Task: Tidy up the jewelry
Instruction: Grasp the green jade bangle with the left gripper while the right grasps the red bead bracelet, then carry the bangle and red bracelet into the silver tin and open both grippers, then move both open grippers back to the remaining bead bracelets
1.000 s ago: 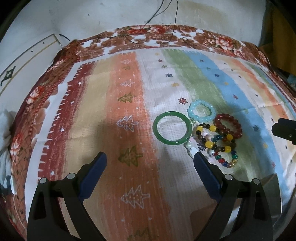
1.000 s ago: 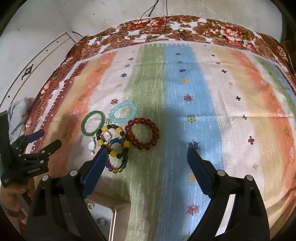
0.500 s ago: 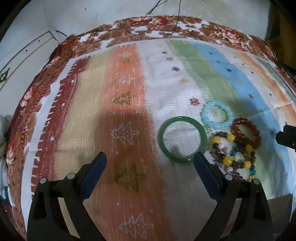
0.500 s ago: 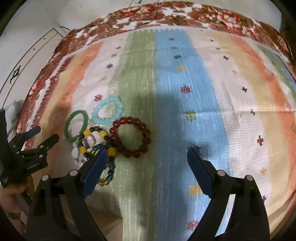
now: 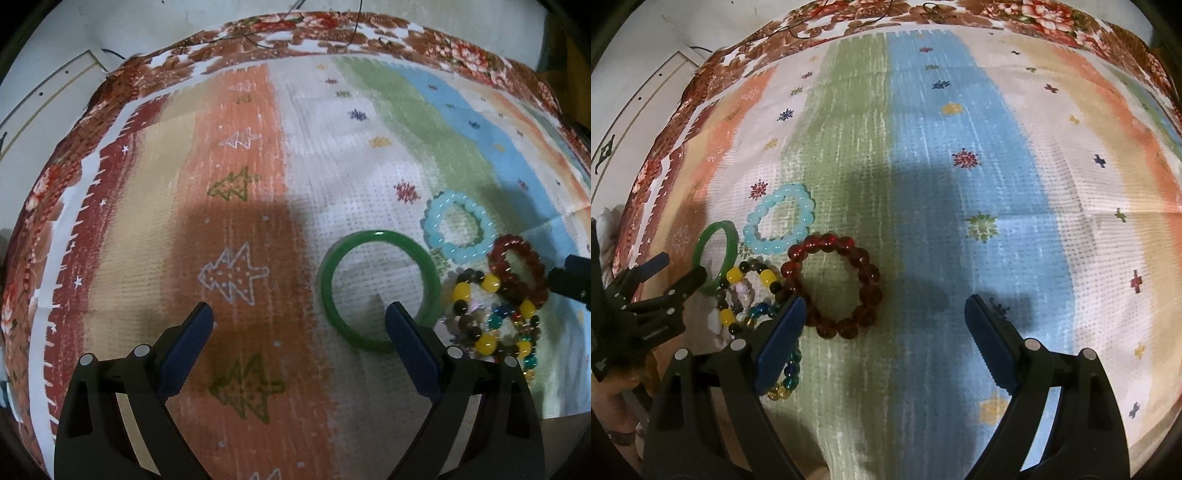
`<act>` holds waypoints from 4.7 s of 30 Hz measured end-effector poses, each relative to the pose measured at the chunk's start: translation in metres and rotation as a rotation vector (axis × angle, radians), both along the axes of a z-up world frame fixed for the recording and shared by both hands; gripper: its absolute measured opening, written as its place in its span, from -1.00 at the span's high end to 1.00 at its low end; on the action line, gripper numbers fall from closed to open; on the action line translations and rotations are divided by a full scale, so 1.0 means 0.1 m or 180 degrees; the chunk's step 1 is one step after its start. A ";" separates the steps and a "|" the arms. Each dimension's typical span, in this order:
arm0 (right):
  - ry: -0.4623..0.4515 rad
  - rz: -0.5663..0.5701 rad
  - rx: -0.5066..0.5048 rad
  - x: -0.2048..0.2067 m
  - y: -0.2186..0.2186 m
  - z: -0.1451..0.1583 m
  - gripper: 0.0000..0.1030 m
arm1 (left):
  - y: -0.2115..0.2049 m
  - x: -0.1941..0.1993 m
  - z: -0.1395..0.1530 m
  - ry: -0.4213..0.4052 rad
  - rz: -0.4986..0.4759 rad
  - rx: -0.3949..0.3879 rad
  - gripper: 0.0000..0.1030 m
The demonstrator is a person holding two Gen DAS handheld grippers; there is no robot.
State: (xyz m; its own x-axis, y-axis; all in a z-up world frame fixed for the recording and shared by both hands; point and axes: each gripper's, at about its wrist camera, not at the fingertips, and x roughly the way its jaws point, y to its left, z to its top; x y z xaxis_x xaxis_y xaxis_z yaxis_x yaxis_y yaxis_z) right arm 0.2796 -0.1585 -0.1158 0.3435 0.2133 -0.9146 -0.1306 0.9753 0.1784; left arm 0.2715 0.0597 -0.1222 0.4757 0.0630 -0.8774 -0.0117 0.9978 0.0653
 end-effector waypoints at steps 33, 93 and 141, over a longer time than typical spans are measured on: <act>-0.0074 0.0349 -0.0065 -0.11 0.08 0.24 0.70 | 0.04 -0.14 0.30 -0.0069 -0.0102 -0.0264 0.86; -0.0913 0.0957 0.0595 -1.61 0.12 1.44 0.70 | -0.35 -1.60 1.25 -0.0666 -0.0428 -0.0626 0.82; -0.0380 0.0493 0.0672 -1.30 -0.02 0.94 -0.25 | -0.25 -1.36 0.92 -0.0359 -0.0295 -0.0675 0.07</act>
